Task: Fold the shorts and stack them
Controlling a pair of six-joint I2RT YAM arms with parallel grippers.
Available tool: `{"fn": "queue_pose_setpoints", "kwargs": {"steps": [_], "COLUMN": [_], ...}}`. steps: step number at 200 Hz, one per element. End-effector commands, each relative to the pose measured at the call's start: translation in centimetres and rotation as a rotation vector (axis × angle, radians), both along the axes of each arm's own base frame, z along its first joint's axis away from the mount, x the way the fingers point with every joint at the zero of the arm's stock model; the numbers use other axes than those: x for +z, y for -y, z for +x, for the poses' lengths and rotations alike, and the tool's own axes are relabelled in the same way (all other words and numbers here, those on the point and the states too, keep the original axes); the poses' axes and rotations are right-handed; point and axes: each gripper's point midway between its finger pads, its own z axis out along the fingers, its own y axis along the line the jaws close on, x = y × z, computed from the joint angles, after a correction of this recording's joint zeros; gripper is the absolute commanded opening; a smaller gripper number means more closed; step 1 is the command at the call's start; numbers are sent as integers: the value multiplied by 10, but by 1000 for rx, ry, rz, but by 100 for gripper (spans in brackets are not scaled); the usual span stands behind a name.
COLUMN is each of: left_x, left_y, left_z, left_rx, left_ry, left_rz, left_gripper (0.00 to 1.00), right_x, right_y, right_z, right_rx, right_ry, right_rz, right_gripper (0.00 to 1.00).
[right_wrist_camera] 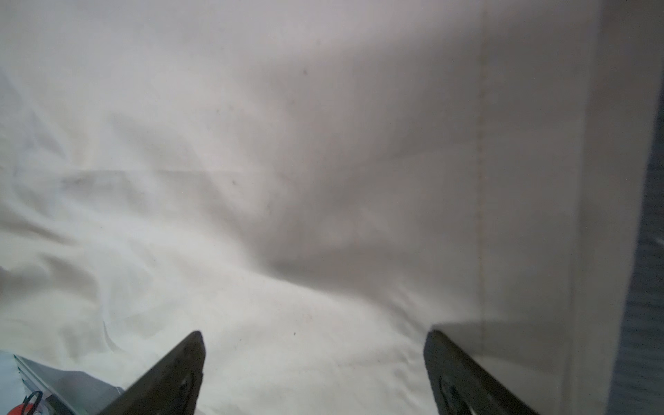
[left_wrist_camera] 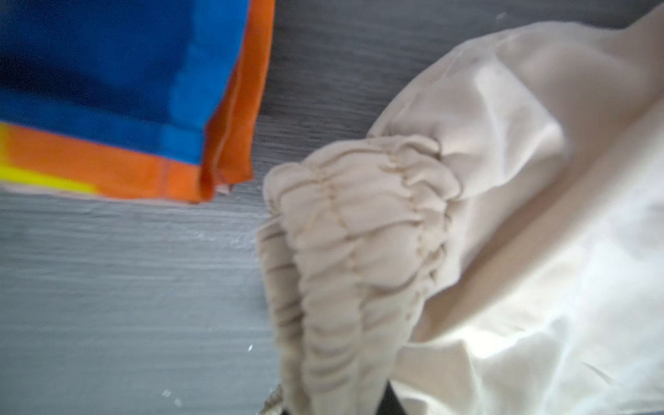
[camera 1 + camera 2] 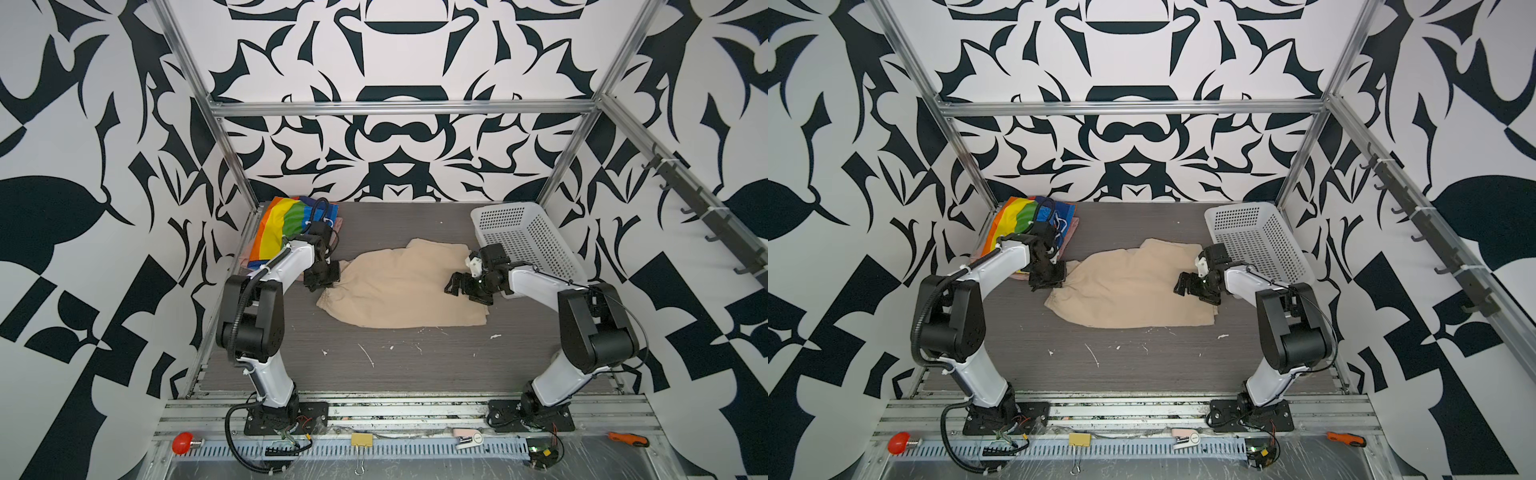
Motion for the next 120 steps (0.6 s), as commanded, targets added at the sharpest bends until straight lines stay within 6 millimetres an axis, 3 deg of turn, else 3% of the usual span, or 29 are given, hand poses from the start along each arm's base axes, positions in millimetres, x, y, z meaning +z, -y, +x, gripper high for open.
{"fn": "queue_pose_setpoints", "kwargs": {"steps": [1,36,60,92,120], "left_x": [24,41,56,70,83], "left_y": [-4,3,10,26,40], "left_z": [-17,-17,-11,-5,-1], "left_rx": [-48,-114,-144,-180,-211], "left_ry": [-29,-36,-9,21,53], "left_rz": [74,160,189,197,204], "left_gripper": [0,0,0,0,0], "right_x": [2,18,47,81,92], "right_y": [4,2,-8,-59,-112], "right_z": [-11,-10,-2,20,53], "right_rx": [-16,-28,-46,-40,-76], "right_ry": [-24,3,72,164,190], "right_rz": [-4,10,47,172,278], "right_gripper": [98,98,98,97,97]}}
